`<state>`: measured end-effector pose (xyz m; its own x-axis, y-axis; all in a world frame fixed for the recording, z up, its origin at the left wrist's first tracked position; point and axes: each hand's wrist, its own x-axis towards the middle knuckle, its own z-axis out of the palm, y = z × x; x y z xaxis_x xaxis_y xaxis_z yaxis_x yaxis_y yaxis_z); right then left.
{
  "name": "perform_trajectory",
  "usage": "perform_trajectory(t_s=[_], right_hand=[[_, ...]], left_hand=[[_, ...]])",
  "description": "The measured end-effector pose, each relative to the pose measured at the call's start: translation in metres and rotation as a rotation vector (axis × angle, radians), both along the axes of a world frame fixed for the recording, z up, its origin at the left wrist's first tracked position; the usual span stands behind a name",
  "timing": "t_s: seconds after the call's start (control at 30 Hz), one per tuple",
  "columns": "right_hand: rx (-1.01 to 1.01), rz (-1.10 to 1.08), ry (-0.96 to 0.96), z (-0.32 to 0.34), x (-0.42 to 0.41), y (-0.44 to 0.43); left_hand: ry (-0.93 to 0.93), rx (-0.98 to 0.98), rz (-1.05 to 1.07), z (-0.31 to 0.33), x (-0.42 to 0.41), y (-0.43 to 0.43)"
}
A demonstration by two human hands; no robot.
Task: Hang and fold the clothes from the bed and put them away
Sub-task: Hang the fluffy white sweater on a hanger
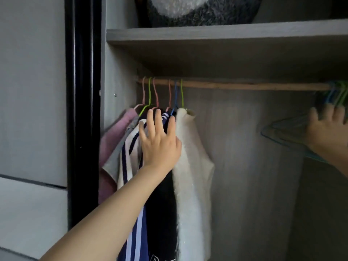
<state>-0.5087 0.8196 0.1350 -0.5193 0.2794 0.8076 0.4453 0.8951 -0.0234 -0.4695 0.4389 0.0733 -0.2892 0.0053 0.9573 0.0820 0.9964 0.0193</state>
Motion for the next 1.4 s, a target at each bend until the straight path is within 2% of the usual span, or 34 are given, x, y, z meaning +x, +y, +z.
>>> perform_trajectory(t_s=[0.13,0.27,0.43,0.63,0.73,0.87,1.0,1.23,1.3,1.4], right_hand=[[-0.072,-0.153,-0.115,-0.013,0.035,0.039],[0.077,-0.302,-0.390,-0.022,0.067,0.062],[0.165,-0.221,-0.124,-0.024,0.067,0.081],[-0.021,-0.323,-0.230,-0.024,0.056,0.109],[-0.061,-0.297,-0.258,-0.026,0.050,0.121],[-0.069,-0.209,-0.270,-0.023,0.046,0.129],[0.034,-0.188,-0.224,-0.020,0.045,0.130],[-0.271,0.129,0.035,-0.001,0.036,0.119],[-0.210,0.135,0.003,0.002,0.037,0.114],[0.016,0.055,-0.006,-0.005,0.039,0.110]], left_hand=[[-0.014,-0.067,-0.082,0.001,-0.010,0.046],[-0.086,-0.071,-0.148,-0.004,-0.019,0.084],[-0.130,-0.074,-0.202,-0.014,-0.033,0.110],[-0.186,-0.090,-0.248,-0.034,-0.046,0.135],[-0.200,-0.085,-0.253,-0.039,-0.051,0.137],[-0.215,-0.048,-0.256,-0.043,-0.054,0.140],[-0.214,-0.029,-0.270,-0.046,-0.055,0.146],[-0.195,-0.014,-0.279,-0.055,-0.062,0.154],[-0.201,0.016,-0.290,-0.059,-0.066,0.156],[-0.215,0.070,-0.301,-0.063,-0.072,0.155]])
